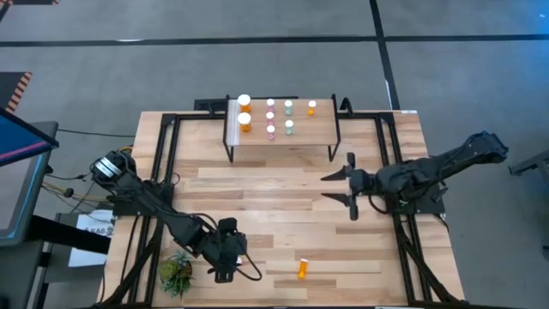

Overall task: Pick and place medicine bottles onto shelf by color
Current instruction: Put the left small orange pill bottle on the shelf aligned with the other small orange pill bottle

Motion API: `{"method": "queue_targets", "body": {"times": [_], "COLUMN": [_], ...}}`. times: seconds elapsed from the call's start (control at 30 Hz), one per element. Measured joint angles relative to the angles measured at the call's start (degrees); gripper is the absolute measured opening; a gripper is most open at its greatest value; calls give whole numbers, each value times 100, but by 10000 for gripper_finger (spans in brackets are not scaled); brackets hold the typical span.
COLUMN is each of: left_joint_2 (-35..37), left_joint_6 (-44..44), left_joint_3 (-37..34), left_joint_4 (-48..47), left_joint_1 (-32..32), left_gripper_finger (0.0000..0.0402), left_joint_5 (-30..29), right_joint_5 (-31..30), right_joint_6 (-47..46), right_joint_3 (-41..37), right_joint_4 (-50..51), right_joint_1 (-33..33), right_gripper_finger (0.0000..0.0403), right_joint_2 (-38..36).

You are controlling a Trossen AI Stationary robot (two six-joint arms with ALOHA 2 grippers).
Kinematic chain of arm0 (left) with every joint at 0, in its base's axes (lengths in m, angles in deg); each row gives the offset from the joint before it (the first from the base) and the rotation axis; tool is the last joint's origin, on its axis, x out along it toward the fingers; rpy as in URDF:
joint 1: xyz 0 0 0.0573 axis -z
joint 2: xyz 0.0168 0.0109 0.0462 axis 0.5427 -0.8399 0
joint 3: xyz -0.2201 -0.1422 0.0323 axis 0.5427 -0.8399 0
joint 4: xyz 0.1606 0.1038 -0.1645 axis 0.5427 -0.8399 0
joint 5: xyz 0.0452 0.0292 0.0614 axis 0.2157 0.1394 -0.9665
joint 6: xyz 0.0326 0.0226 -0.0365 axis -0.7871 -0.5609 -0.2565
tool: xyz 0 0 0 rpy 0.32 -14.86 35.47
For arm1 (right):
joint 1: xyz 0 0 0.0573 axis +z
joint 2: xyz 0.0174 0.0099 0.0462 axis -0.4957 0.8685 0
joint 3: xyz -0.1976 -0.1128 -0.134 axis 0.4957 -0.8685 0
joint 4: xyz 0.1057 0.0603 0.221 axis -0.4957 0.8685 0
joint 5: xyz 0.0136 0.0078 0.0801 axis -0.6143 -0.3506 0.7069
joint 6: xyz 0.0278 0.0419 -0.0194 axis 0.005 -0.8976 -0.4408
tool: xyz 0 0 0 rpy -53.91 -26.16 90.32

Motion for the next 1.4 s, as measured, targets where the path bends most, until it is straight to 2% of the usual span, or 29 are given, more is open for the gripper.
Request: {"method": "queue_targets", "body": {"times": [0.2,0.6,0.9,1.1,1.2,1.4], "left_joint_2": [-124,-369,-597,-594,-591,-591], "left_joint_6": [-40,-13,51,87,111,107], "left_joint_3": [-2,24,4,13,11,9], "left_joint_4": [-7,259,82,132,118,120], "left_joint_1": [35,149,166,168,164,166], "left_gripper_finger": [274,274,274,274,263,212], "left_joint_5": [-126,54,206,21,26,87], "right_joint_5": [-12,-5,-4,-3,-3,-3], "right_joint_6": [-31,-90,-133,-138,-138,-148], "right_joint_3": [-251,-443,-442,-442,-442,-442], "right_joint_4": [-170,-224,-200,-177,-176,-176], "right_joint_1": [-5,-73,-93,-93,-93,-93], "right_gripper_finger": [221,221,221,221,221,221], "right_joint_2": [-448,-343,-343,-343,-343,-343]}}
